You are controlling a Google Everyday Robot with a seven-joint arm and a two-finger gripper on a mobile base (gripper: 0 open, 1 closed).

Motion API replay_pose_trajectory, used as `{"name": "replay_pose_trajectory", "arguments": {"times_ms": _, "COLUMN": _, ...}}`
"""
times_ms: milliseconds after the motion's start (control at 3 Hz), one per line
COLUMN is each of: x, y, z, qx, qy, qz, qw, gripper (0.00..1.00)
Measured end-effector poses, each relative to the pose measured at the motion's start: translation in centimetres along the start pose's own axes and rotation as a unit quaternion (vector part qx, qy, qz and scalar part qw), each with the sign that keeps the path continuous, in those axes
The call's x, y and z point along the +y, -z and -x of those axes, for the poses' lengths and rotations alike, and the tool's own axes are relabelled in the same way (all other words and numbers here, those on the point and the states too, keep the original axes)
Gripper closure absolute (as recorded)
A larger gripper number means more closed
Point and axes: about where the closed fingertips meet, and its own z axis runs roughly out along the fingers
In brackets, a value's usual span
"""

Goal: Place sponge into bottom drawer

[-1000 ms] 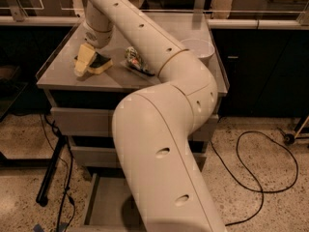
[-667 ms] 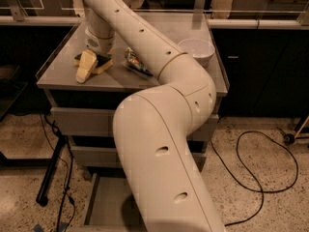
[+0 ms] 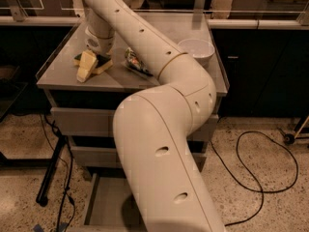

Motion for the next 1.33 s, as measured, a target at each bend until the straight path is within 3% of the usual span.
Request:
{"name": "replay_pose_trajectory", "arguments": {"times_ms": 1000, "x": 0.00, "y": -0.01, "z": 0.00, "qx": 0.000, "qy": 0.000, "qz": 0.000, "qw": 1.0000, "gripper": 0.88}}
{"name": "replay_pose_trajectory", "arguments": {"times_ms": 1333, "x": 0.01, "y": 0.67, "z": 0.27, "qx": 0.000, "qy": 0.000, "qz": 0.000, "qw": 1.0000, "gripper": 1.00}}
